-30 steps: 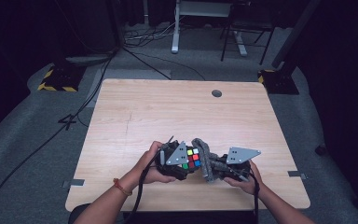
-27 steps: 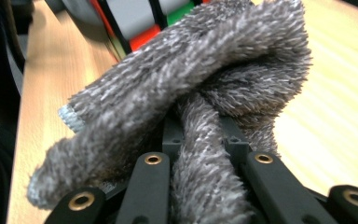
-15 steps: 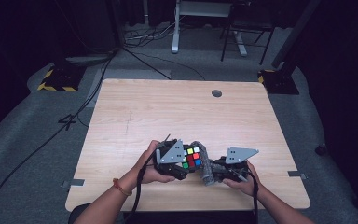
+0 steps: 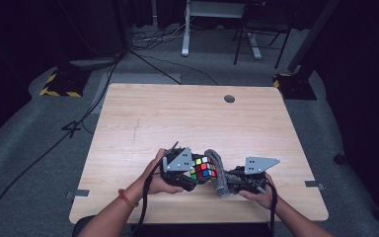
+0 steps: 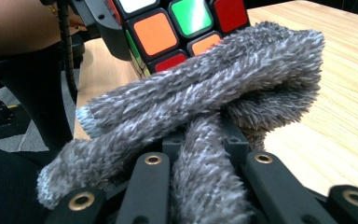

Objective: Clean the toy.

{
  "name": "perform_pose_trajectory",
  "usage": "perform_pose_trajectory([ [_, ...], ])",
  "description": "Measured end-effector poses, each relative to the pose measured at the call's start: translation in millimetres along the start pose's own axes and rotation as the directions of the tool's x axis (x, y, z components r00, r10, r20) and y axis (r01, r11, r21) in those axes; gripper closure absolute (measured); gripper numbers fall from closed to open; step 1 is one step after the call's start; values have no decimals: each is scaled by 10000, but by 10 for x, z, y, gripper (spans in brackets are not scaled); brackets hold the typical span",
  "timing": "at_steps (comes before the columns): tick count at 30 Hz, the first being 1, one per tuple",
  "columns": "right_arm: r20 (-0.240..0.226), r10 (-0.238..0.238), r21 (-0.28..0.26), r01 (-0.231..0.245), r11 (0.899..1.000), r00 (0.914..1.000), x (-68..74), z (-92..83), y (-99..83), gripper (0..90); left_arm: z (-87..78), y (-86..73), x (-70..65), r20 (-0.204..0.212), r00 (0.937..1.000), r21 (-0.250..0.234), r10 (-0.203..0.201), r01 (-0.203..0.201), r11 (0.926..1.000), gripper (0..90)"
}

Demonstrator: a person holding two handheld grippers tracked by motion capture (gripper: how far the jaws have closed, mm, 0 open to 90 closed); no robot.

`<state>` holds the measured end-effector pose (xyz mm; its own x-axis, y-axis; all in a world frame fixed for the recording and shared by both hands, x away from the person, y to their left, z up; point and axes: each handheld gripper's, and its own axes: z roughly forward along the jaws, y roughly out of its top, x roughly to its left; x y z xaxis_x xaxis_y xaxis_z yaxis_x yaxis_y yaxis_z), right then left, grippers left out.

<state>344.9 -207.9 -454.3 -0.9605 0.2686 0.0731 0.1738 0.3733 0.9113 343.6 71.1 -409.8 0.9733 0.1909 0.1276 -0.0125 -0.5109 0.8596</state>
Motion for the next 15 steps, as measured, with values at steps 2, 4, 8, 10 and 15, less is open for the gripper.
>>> perform_pose_trajectory([
  [2, -25, -39, -58, 39, 10000, 10000, 5, -8, -1, 773, -11, -14, 8, 79, 10000, 1, -42, 42, 10000, 330],
  [4, -53, -31, -86, 31, 10000, 10000, 11, -16, 6, 773, -25, -28, 21, 220, 9996, -112, -153, 155, 9998, 330],
  [8, -131, -5, -229, 2, 9997, 9999, 16, -22, 17, 773, -25, -43, 36, 331, 9991, -155, -266, 271, 9995, 328],
  [10, -134, -1, -274, -3, 9996, 9999, 11, -34, 20, 773, -15, -53, 44, 366, 9988, -45, -329, 331, 9994, 326],
  [15, -89, -38, -360, 35, 9993, 10000, 9, -62, 35, 773, 43, -72, 46, 215, 9993, 163, -320, 317, 9994, 323],
])
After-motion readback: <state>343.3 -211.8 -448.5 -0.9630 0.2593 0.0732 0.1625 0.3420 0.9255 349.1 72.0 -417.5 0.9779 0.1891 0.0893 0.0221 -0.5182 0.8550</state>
